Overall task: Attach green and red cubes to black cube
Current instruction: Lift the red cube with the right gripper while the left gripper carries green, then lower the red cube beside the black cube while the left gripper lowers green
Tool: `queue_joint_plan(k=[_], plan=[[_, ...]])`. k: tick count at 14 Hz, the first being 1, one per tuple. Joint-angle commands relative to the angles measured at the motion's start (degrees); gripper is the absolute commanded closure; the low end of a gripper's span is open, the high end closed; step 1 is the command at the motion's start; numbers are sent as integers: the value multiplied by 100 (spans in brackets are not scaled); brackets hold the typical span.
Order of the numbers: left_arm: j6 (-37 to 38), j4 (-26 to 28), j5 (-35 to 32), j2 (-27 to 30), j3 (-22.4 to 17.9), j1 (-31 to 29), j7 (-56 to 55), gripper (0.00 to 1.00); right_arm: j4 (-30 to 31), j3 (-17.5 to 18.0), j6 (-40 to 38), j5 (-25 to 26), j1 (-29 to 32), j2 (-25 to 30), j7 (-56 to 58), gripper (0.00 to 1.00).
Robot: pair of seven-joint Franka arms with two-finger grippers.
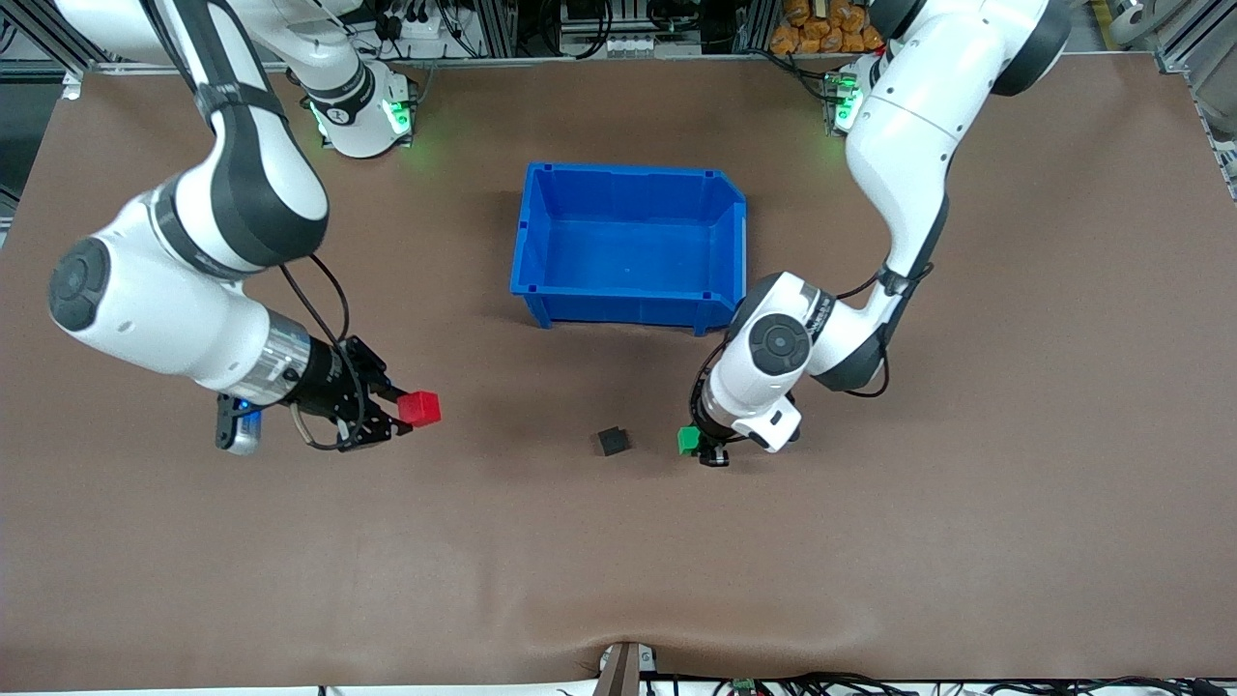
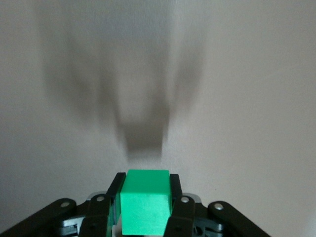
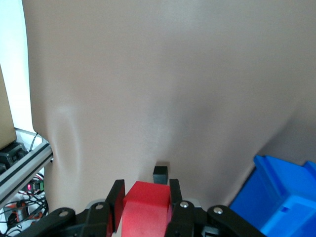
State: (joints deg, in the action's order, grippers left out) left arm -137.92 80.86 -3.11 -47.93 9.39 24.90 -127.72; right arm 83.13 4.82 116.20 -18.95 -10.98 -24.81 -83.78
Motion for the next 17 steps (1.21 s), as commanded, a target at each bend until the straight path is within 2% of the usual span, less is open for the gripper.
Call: queue_joint_plan(k=[1,5,13,17], plan=[[169,-448,118,-190,-183,225,-217,100,-184,19,148,119,-158,-287,-217,100],[169,-975,153,-620,-183,392,-516,100,-166,10,569,154,-421,-490,-560,100],[64,-1125,153,-832,-174,550,-745,100,-113,2,1149,224,-931,-894,-1123,100],[-111,-1134,153,-920,-174,673,-859,100,-78,-7,1817,444,-1353,-1306,-1755,100]])
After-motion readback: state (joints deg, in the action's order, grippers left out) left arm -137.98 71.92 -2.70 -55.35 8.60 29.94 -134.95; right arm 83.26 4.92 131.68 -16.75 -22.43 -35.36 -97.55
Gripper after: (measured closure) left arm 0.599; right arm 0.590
